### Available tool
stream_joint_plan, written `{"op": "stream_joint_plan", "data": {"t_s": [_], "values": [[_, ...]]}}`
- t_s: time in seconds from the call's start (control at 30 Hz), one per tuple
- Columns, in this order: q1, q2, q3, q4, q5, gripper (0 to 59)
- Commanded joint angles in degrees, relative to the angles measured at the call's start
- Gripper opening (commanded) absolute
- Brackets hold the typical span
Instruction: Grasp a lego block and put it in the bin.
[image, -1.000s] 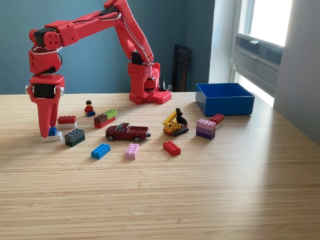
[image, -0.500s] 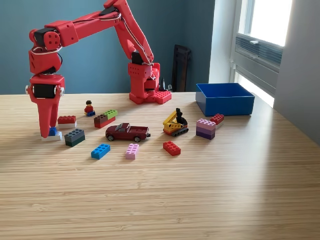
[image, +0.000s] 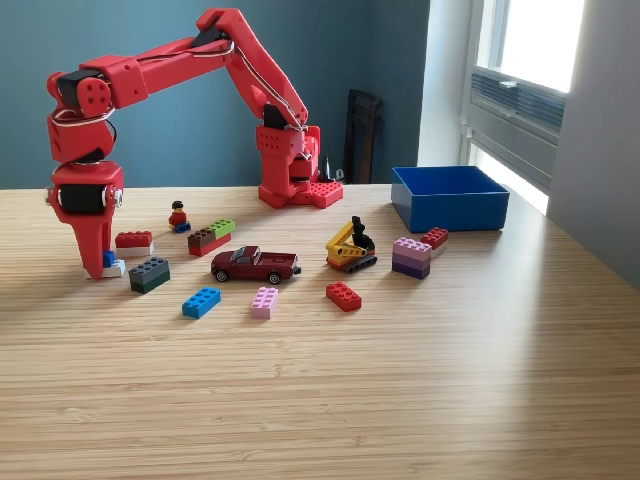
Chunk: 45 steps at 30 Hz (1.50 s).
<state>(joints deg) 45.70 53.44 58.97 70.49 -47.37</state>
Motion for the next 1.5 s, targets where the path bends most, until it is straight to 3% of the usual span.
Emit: {"op": "stream_joint_plan", "data": {"t_s": [0.03,0.17,0.33,0.4,0.47,0.6,0.73,0.97,1.17,1.5], "values": [[-0.4,1.3,-3.5,0.2,3.3,0.1],[0.4,1.8,-4.2,1.7,5.7,0.1],[-2.1,2.3,0.7,4.5,8.8,0.1],[-3.4,2.5,1.6,7.6,9.3,0.1],[-4.1,3.2,-2.5,13.7,11.1,0.1],[-8.4,10.0,-5.2,19.6,14.2,0.1],[-14.2,20.0,-2.4,22.6,15.9,0.1],[-27.2,35.9,8.8,25.3,20.1,0.1],[-45.6,45.9,20.5,25.8,27.5,0.1],[-76.6,49.1,25.8,25.7,40.0,0.1]]}}
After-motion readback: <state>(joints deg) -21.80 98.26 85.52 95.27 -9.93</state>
